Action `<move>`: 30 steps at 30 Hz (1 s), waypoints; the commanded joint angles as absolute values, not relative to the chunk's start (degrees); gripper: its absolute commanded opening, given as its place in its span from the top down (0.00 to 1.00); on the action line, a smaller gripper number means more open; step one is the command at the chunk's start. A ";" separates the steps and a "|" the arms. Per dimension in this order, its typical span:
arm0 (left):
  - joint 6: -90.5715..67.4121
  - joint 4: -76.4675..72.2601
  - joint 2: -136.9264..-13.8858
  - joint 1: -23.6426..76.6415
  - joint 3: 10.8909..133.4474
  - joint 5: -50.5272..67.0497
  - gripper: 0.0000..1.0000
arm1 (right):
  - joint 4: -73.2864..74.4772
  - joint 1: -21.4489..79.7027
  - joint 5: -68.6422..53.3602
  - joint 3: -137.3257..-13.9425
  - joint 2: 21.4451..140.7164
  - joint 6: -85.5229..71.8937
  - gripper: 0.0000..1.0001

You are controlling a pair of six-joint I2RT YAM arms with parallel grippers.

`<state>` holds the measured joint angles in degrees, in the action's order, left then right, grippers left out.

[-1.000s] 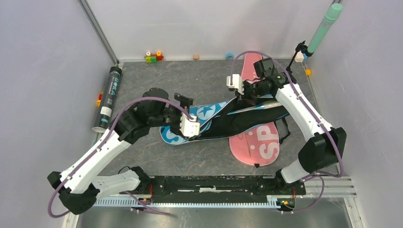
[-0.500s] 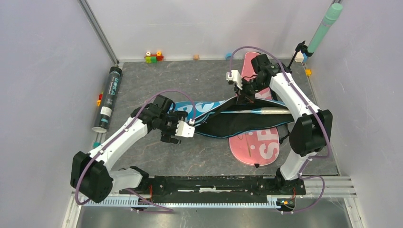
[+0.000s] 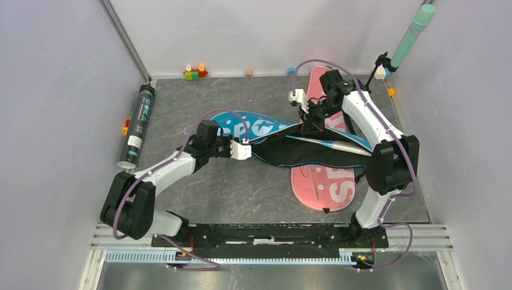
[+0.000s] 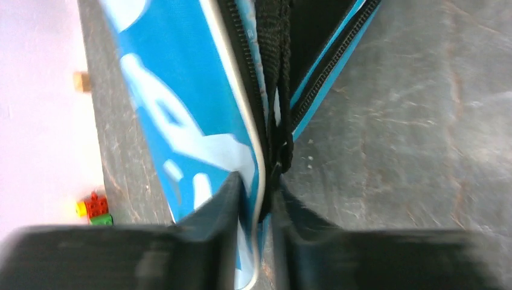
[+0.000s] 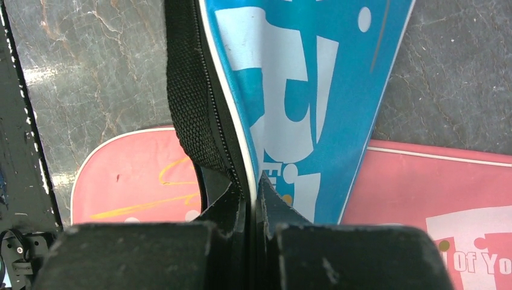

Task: Pack up the badminton gear
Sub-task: Adjust the racket in the racket bag.

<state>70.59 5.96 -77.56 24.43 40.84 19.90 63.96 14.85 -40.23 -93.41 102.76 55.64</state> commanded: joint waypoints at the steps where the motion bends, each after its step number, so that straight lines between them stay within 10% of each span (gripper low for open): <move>1: 65.80 -6.91 -80.74 24.09 41.59 18.96 0.89 | 64.86 14.85 -43.41 -95.25 100.21 53.78 1.00; 7: 63.35 6.37 -73.18 24.11 44.22 23.15 0.98 | 49.47 14.77 -30.38 -88.25 95.67 35.45 0.85; 17: 48.49 48.78 -65.64 26.97 62.40 33.70 0.98 | -3.84 14.86 -21.09 -49.75 69.38 -5.61 0.19; 30: 34.02 48.96 -64.06 28.50 62.77 29.17 0.98 | -17.15 14.77 -17.07 -26.98 43.11 -29.23 0.02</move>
<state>41.85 51.29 -65.04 28.27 62.43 29.06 -10.76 14.83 -20.47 -27.86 47.13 -19.46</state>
